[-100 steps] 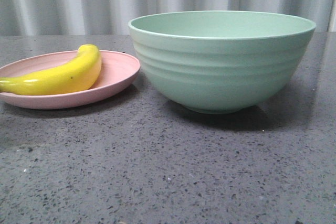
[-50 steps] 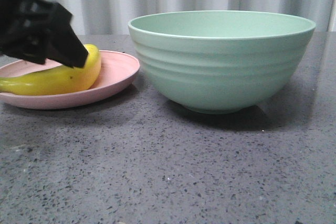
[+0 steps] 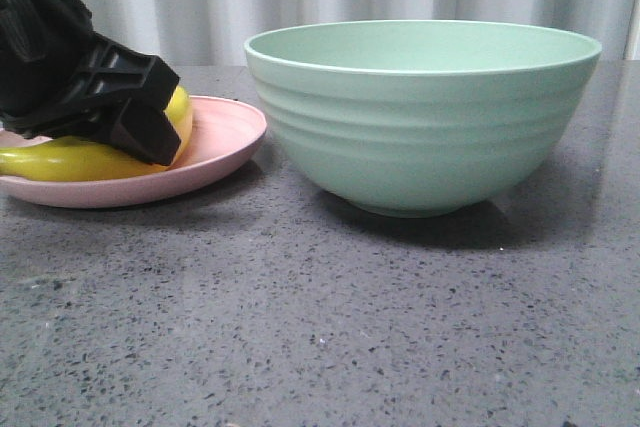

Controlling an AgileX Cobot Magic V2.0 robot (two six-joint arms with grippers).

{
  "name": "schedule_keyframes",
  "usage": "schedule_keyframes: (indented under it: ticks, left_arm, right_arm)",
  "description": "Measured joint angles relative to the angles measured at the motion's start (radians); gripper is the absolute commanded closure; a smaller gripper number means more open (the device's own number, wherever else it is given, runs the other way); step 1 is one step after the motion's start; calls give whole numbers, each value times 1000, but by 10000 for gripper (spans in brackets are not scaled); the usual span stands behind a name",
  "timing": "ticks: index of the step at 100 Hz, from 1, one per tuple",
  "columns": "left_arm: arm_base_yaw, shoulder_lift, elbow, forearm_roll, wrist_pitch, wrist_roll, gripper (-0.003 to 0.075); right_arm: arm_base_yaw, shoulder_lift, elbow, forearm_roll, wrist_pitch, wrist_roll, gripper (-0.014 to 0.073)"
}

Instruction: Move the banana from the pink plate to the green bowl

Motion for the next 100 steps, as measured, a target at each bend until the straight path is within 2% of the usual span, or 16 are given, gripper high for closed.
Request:
schedule_keyframes:
  ticks: [10, 40, 47, 63, 71, 77, 100]
  left_arm:
    - [0, 0, 0, 2, 0, 0, 549]
    - [-20, -50, -27, 4, 63, 0, 550]
    - [-44, -93, -41, 4, 82, 3, 550]
    - [-131, -183, -73, 4, 133, 11, 550]
    - [-179, -208, -77, 4, 142, 11, 550]
    - [-219, -219, -77, 4, 146, 13, 550]
    - [-334, -219, -79, 0, 137, 13, 550]
  right_arm:
    - [3, 2, 0, 0, 14, 0, 657]
    - [126, 152, -110, -37, 138, 0, 639]
    - [161, 208, -163, -39, 170, 0, 583]
    - [253, 348, -304, -24, 228, 0, 318]
    - [300, 408, -374, 14, 248, 0, 230]
    - [335, 456, -432, 60, 262, 0, 206]
    - [440, 614, -633, 255, 281, 0, 207]
